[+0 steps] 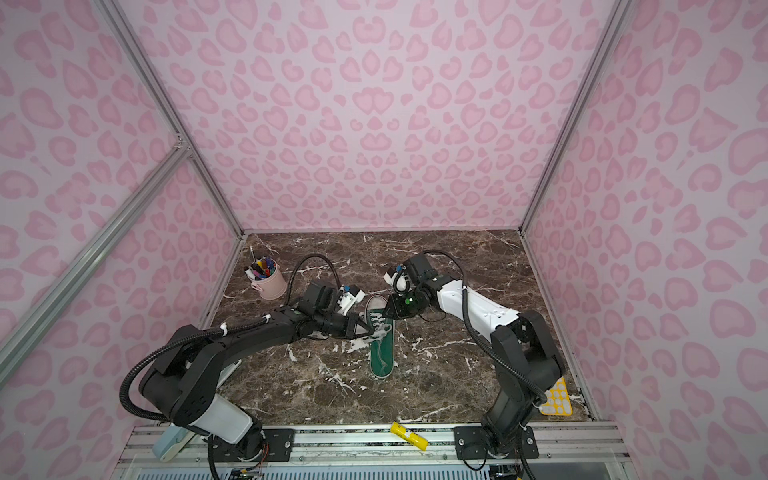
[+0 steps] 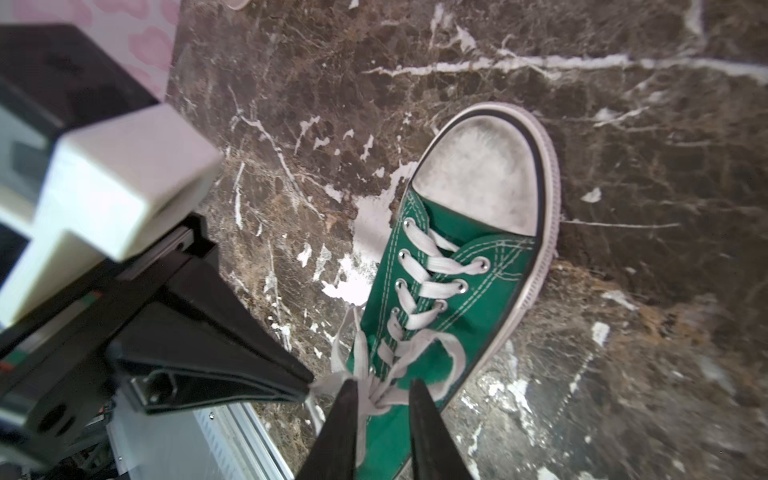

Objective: Tie the shoes

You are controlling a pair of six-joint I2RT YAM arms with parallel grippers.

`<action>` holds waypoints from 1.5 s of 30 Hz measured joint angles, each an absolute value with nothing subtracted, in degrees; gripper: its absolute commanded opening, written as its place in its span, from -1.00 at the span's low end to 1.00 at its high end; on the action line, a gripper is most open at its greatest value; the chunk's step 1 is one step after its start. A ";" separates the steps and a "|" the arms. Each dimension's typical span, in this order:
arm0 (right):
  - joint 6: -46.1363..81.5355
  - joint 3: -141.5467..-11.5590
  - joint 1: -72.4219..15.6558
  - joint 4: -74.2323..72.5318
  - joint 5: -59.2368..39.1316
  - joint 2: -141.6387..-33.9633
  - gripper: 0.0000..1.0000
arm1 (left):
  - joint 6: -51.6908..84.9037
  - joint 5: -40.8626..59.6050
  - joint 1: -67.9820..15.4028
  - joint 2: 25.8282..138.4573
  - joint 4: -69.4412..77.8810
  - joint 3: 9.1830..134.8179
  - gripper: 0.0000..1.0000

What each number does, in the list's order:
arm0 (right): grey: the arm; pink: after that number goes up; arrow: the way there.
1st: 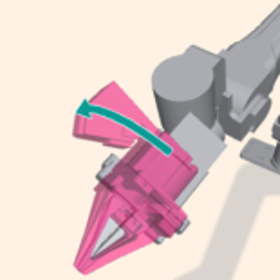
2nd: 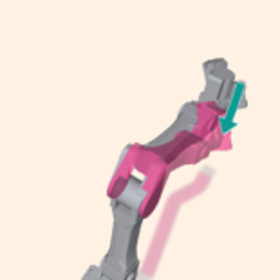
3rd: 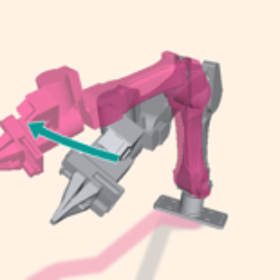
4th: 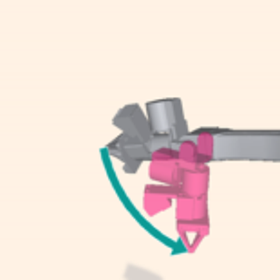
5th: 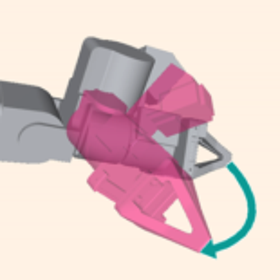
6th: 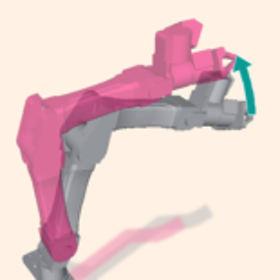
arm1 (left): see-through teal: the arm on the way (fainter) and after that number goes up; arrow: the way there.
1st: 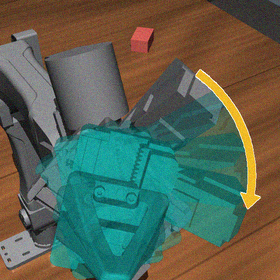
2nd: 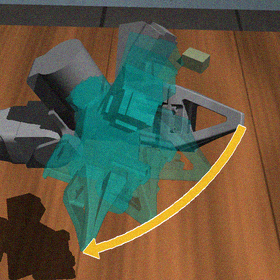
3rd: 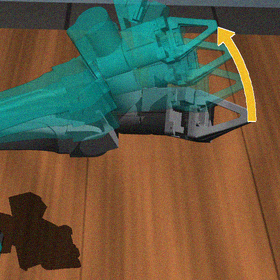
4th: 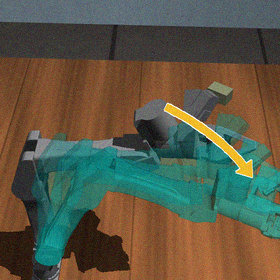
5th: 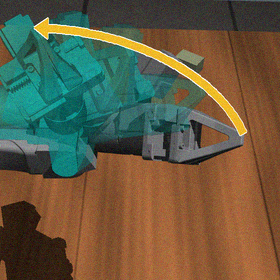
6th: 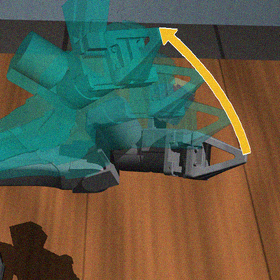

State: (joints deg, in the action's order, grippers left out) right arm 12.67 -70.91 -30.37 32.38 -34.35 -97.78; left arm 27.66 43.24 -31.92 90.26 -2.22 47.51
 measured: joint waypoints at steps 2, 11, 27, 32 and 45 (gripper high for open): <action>10.96 -73.78 -31.86 35.66 -32.01 -99.59 -0.59 | 27.14 42.70 -32.40 89.41 -3.42 47.55 -0.88; 5.80 -80.82 -38.28 46.02 -26.11 -105.03 -0.58 | 25.45 39.51 -35.27 88.25 -8.14 48.51 -0.89; 4.75 -84.88 -40.47 49.36 -23.86 -108.75 -0.41 | 24.36 34.70 -36.01 83.77 -10.63 45.84 -0.92; 4.73 -87.44 -40.86 49.41 -22.50 -110.02 -0.40 | 24.38 33.95 -36.01 83.00 -10.66 44.64 -0.92; 4.95 -89.43 -41.80 49.82 -20.45 -112.40 -0.38 | 24.40 32.99 -36.56 82.02 -10.61 42.85 -0.92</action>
State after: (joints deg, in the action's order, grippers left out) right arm 4.95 -89.43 -41.80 49.82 -20.45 -112.40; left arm 24.40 32.99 -36.56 82.02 -10.61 42.85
